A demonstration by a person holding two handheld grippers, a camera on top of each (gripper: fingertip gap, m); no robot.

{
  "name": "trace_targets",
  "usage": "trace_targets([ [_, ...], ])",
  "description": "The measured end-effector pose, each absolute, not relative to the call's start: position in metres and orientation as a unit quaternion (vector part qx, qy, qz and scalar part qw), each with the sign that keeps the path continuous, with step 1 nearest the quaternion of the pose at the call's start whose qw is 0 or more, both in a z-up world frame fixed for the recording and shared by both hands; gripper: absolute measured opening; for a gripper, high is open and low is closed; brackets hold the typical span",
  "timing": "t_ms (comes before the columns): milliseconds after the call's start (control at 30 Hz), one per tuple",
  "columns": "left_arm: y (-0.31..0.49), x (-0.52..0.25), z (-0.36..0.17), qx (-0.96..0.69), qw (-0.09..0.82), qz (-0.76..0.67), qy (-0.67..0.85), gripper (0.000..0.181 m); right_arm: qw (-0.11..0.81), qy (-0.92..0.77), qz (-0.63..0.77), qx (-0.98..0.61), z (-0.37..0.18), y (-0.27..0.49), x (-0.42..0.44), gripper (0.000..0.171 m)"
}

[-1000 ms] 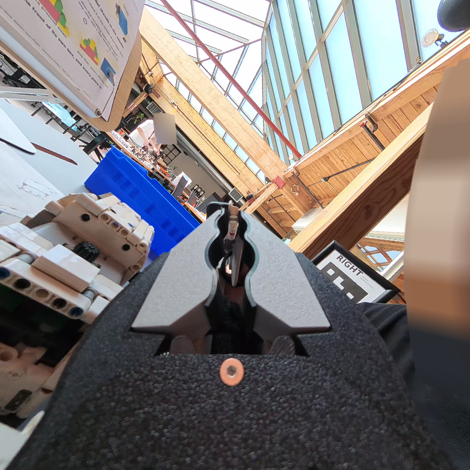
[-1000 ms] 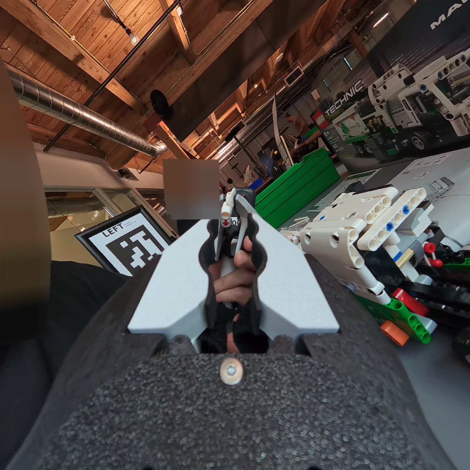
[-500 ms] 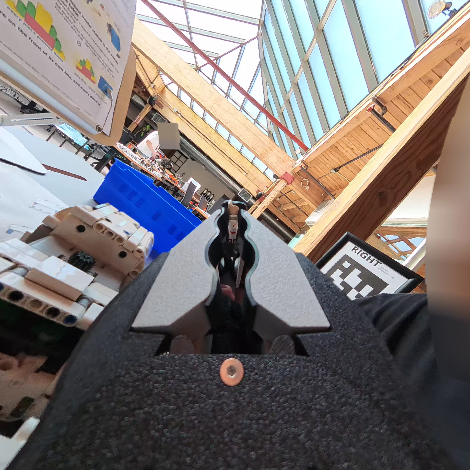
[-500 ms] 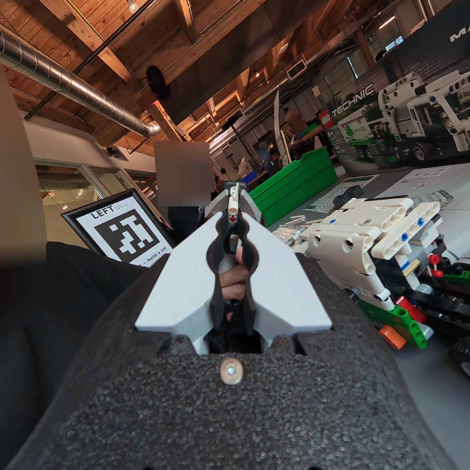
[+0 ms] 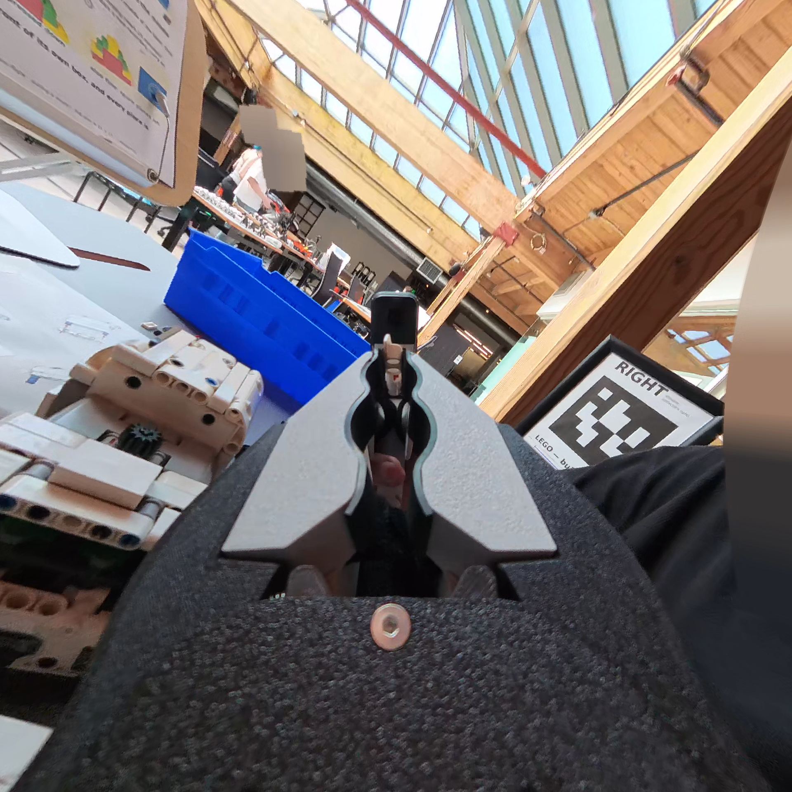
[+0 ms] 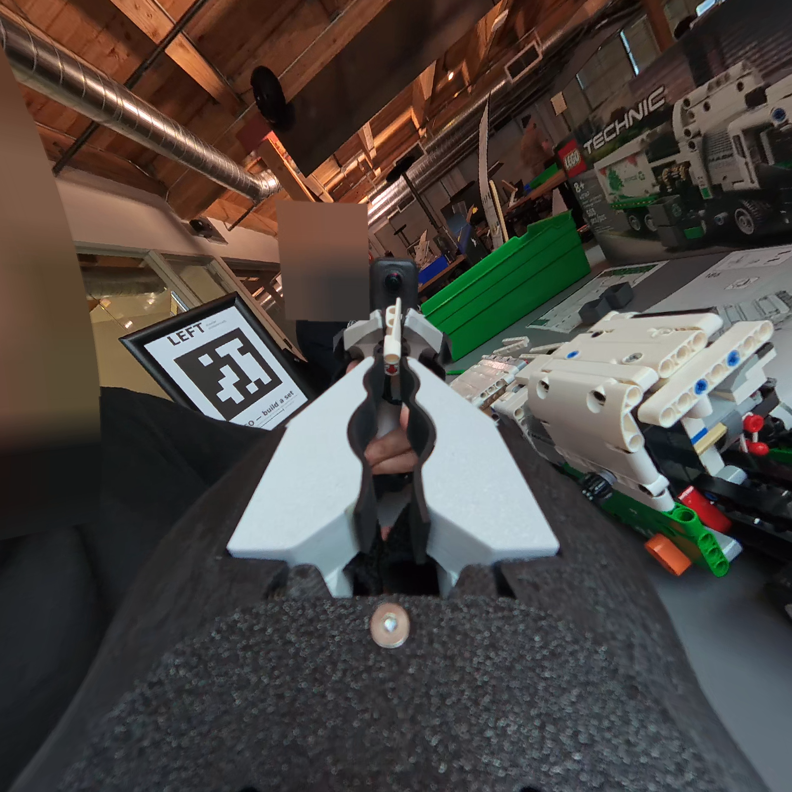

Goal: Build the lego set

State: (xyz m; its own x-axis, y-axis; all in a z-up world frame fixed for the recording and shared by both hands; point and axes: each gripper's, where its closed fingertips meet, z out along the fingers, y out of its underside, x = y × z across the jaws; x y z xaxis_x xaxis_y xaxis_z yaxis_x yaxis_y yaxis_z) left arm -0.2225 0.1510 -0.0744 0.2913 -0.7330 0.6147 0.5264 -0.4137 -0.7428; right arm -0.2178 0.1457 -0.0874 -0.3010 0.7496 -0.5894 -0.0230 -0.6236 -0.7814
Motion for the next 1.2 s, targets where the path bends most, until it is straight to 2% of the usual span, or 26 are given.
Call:
trace_targets([
  [433, 0.15, -0.221, -0.081, -0.638, 0.501, -0.571, 0.125, 0.005, 0.261, -0.357, 0.722, -0.532, -0.094, 0.145, -0.221, 0.006],
  [600, 0.137, -0.217, -0.081, -0.671, 0.496, -0.507, 0.217, 0.005, 0.307, -0.471, 0.633, -0.533, -0.105, 0.136, -0.222, 0.023],
  [667, 0.13, -0.213, -0.083, -0.68, 0.495, -0.474, 0.26, 0.005, 0.336, -0.52, 0.583, -0.526, -0.11, 0.133, -0.222, 0.025],
  [833, 0.121, -0.21, -0.111, -0.724, 0.466, -0.355, 0.364, 0.006, 0.367, -0.606, 0.498, -0.5, -0.12, 0.125, -0.215, 0.018],
  [1067, 0.089, -0.209, -0.164, -0.75, 0.363, -0.253, 0.493, 0.006, 0.287, -0.633, 0.494, -0.522, -0.145, 0.116, -0.212, 0.022],
  [1200, 0.084, -0.209, -0.182, -0.754, 0.337, -0.242, 0.509, 0.006, 0.325, -0.621, 0.471, -0.535, -0.146, 0.127, -0.216, 0.02],
])
